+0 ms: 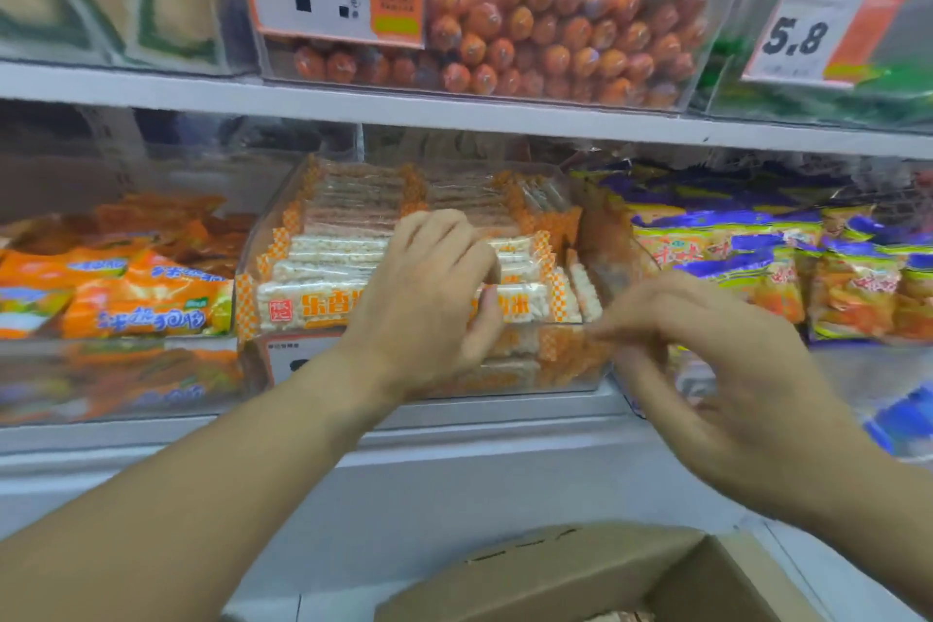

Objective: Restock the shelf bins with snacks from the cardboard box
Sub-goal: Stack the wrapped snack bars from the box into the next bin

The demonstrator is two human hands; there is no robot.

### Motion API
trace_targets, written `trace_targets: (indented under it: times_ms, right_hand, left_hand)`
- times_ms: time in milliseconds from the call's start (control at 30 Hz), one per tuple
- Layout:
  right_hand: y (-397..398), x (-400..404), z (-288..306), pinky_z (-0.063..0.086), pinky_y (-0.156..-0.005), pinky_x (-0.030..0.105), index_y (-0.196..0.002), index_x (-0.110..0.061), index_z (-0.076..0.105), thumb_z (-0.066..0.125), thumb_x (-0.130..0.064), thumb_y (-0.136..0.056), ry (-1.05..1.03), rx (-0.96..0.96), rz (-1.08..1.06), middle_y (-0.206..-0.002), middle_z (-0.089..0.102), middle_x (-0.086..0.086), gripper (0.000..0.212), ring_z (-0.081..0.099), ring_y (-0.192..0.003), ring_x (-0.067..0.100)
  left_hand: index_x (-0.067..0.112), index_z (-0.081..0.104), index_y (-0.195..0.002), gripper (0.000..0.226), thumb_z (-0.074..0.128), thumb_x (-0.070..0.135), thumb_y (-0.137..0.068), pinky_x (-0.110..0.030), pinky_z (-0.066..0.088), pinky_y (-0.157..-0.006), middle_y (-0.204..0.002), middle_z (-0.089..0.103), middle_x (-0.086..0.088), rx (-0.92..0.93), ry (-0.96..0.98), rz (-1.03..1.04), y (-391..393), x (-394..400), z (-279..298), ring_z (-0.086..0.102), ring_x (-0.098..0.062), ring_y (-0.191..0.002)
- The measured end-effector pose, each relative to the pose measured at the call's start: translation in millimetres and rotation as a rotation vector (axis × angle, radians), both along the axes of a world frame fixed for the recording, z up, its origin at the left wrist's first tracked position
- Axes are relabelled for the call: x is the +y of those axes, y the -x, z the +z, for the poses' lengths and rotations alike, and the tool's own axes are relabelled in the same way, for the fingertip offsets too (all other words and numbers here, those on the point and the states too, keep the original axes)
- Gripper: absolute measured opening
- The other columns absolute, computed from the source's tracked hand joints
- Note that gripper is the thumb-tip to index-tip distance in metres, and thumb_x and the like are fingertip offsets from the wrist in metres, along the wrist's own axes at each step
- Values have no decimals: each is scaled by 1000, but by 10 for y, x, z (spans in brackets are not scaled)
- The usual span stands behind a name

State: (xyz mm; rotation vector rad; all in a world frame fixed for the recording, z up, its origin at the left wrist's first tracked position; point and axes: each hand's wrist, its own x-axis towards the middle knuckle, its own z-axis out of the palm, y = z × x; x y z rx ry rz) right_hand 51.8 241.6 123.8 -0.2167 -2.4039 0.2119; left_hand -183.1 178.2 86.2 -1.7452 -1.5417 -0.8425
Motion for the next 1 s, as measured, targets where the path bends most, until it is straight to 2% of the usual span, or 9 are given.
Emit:
trace_targets:
  times_ms: [100,200,267,367,467,600,767,867,1000]
  right_hand:
    - [-376,-42,-427,44,-61,26,-92,-19,69,60,-2,-86,118,-1,7,-88,58,-15,20,54,-68,11]
    - [-708,73,-1048,48,-59,26,-93,-32,67,61,-8,-88,383,-106,-103,-88,63,-11,25,61,-70,10]
    - [-907,118,-1501,49,-63,27,-92,-35,66,61,-19,-87,482,-261,-237,-83,64,-10,18,63,-73,7]
    - [-1166,138,-2146,49,-69,24,-89,-28,67,65,-10,-86,761,-492,-336,-77,64,-11,19,61,-70,1]
    - [-1347,145,-2677,50,-81,28,-103,-22,64,66,-18,-90,907,-746,-459,-99,68,0,14,65,-91,19]
    - [-1521,200,-3320,40,-105,29,-142,-13,46,63,-25,-91,1015,-1012,-671,-138,52,15,56,44,-131,31]
    - [-1677,95,-3913,37,-114,46,-155,-29,17,64,-18,-86,1186,-1116,-853,-142,24,18,84,41,-130,42]
    - [-1728,-36,-4157,38,-108,56,-145,-36,29,61,-15,-84,1083,-1122,-894,-144,19,16,72,32,-129,44]
    - [-1709,-124,-4268,41,-103,54,-125,-41,47,58,-19,-90,1095,-1061,-947,-138,21,11,42,35,-122,41]
  left_hand:
    - [4,62,-87,19,58,7,-68,-44,42,-80,-84,60,-10,26,-41,-114,-147,-70,101,56,-34,-88]
    - [1,60,-85,21,56,4,-65,-45,41,-70,-81,57,-14,16,68,-255,-410,-111,13,52,-34,-79]
    - [0,59,-84,18,56,-1,-66,-43,39,-66,-78,54,-14,-57,168,-346,-692,-111,-246,48,-33,-73]
    - [6,57,-87,16,55,3,-71,-35,38,-62,-80,53,-7,-260,385,-373,-1209,-107,-936,47,-26,-70]
    - [18,55,-95,12,52,14,-84,-38,45,-68,-91,55,3,-565,745,-242,-1683,-141,-1783,54,-20,-79]
    - [21,56,-114,22,51,19,-92,-36,46,-84,-112,53,1,-741,1169,16,-2055,-254,-2852,58,-23,-104]
    - [23,47,-140,53,58,20,-88,-31,37,-106,-136,44,5,-820,1119,127,-2309,-304,-3544,44,-18,-125]
    - [26,36,-150,65,60,27,-90,-43,35,-110,-151,36,4,-712,1044,36,-2337,-116,-3721,38,-21,-132]
    - [32,13,-159,70,48,45,-100,-49,32,-110,-150,40,3,-566,1172,-19,-2451,187,-3835,30,-24,-138]
